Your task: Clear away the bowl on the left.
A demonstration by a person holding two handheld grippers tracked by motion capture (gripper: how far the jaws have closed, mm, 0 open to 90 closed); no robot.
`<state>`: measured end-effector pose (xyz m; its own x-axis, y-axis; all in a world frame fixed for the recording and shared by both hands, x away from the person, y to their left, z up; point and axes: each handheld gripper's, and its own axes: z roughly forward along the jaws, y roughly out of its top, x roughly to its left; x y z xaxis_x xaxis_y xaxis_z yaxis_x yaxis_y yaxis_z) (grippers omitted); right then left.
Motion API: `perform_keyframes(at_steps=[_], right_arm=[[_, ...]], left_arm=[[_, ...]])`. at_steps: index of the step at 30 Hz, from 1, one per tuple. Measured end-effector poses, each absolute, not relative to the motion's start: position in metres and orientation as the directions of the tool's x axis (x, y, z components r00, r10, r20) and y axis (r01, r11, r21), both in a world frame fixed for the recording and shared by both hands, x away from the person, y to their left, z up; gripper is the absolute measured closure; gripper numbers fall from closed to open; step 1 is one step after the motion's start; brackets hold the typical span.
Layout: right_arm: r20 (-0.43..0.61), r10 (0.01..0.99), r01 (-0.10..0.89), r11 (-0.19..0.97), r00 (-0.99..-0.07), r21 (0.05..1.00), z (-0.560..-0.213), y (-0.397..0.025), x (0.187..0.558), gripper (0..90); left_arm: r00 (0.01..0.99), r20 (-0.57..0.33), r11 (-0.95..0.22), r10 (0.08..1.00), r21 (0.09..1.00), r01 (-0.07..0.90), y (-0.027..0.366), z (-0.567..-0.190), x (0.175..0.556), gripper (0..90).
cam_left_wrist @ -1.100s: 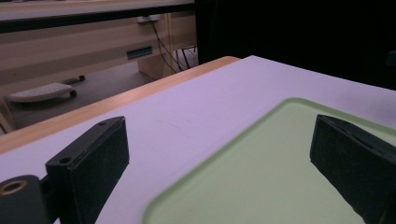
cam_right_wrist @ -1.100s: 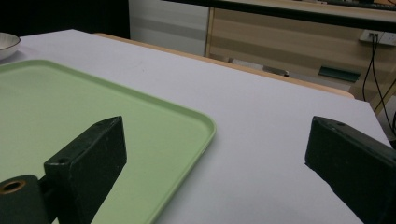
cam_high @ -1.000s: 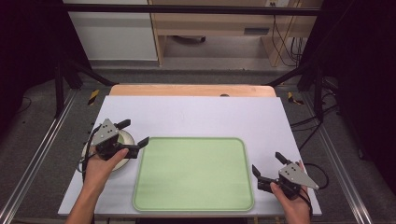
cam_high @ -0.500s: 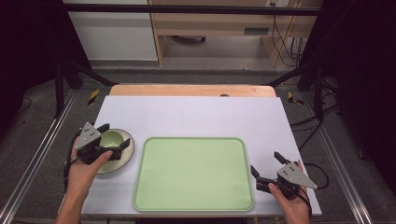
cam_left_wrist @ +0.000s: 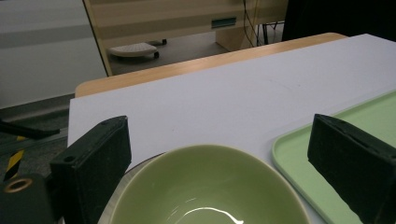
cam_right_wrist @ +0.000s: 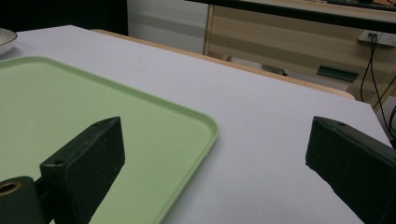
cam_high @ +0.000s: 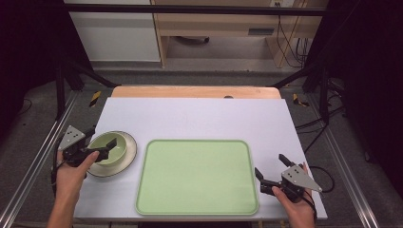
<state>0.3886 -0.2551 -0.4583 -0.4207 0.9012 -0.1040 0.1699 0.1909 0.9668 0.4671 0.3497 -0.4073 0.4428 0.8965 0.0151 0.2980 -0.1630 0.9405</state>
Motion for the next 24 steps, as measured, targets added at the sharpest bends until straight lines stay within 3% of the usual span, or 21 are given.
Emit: perform_keyframes(at_steps=[24], right_arm=[[-0.112, 0.904, 0.177, 0.2, -0.412, 0.964, -0.459, -0.256, 0.389, 5.0]], left_arm=[[0.31, 0.014, -0.15, 0.951, 0.895, 0.421, 0.368, -0.422, 0.47, 8.9]])
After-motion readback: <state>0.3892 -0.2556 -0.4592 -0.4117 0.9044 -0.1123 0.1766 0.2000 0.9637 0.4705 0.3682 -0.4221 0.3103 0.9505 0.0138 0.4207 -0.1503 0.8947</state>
